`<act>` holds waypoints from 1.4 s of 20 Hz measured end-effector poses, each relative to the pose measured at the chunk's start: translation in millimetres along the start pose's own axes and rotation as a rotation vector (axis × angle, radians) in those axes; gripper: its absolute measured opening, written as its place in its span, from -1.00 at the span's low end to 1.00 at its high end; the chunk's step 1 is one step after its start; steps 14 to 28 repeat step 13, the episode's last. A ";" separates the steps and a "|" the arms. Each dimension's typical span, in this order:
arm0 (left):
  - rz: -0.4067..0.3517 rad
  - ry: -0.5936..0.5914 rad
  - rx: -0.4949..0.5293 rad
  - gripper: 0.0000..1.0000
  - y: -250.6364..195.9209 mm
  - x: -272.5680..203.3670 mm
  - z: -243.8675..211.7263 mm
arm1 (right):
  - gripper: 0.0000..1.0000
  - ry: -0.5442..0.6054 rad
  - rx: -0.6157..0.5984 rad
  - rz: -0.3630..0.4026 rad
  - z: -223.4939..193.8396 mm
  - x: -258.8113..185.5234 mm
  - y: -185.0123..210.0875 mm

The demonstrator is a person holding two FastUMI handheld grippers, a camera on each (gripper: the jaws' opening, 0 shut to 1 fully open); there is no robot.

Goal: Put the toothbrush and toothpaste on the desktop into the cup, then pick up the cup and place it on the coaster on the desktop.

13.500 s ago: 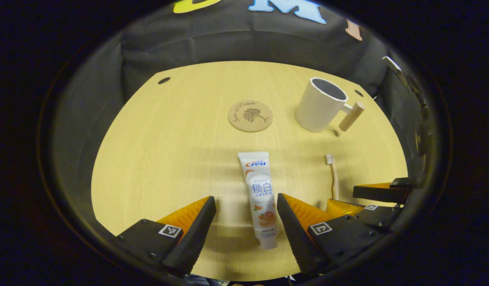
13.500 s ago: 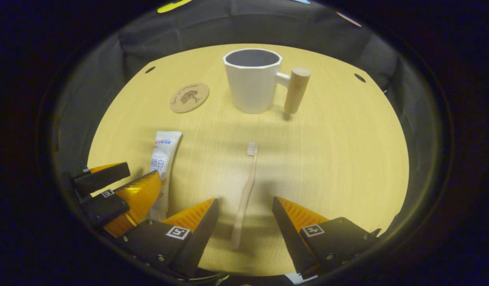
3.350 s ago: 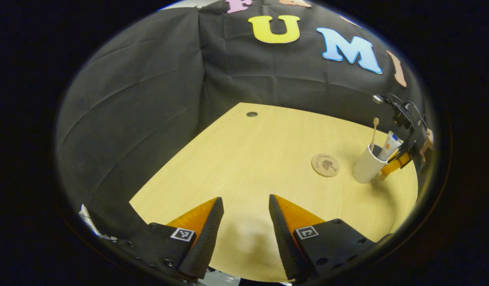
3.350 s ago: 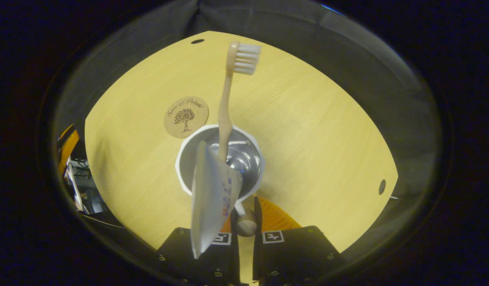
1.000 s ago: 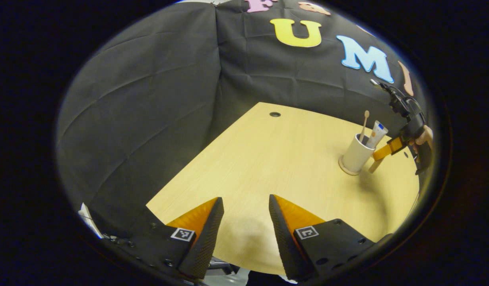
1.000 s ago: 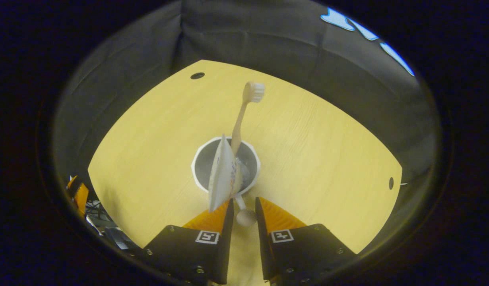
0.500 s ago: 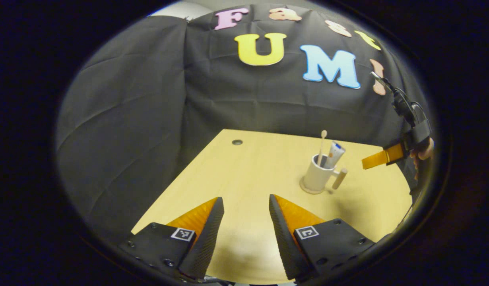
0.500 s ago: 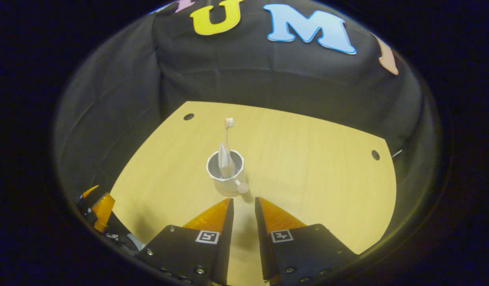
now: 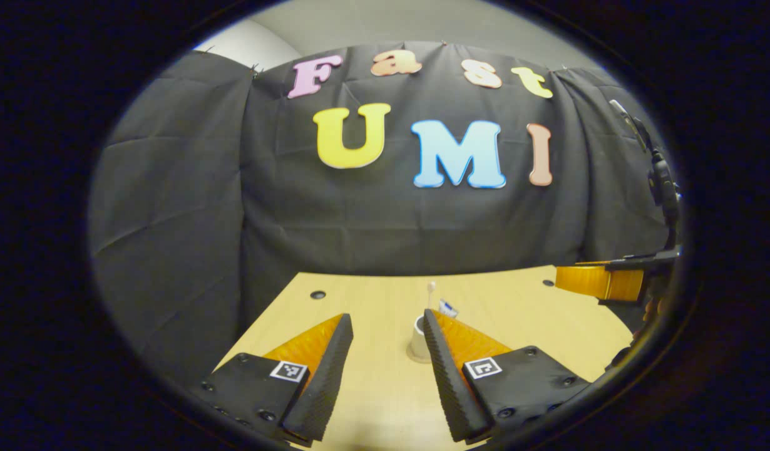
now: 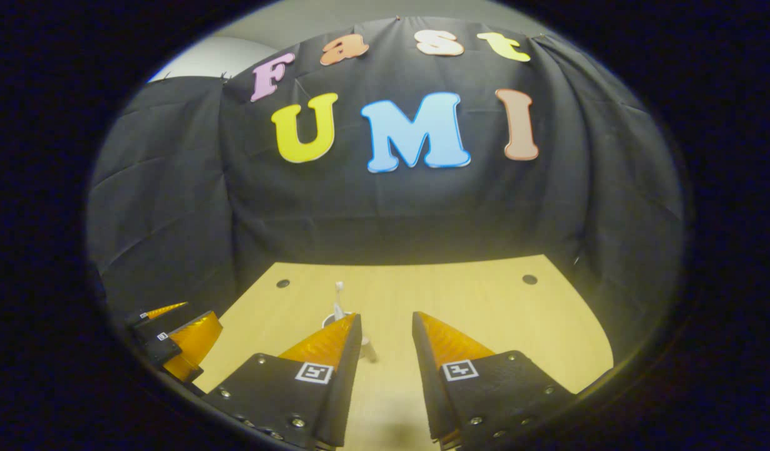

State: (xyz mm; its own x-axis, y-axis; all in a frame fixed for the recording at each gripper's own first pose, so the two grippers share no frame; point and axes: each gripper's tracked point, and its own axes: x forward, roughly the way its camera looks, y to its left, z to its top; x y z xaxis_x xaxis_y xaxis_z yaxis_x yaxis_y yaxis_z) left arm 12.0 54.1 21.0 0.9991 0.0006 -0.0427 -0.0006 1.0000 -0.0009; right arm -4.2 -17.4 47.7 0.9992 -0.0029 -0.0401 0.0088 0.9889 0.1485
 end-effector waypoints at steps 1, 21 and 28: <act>-0.003 -0.025 -0.001 0.53 -7.1 -3.9 12.1 | -0.07 -0.047 -0.008 -0.012 11.1 -11.5 -2.2; -0.006 -0.213 -0.002 0.94 -52.0 -26.9 74.7 | 0.89 -0.279 -0.115 -0.042 57.1 -59.4 -4.7; -0.006 -0.213 -0.002 0.94 -52.0 -26.9 74.7 | 0.89 -0.279 -0.115 -0.042 57.1 -59.4 -4.7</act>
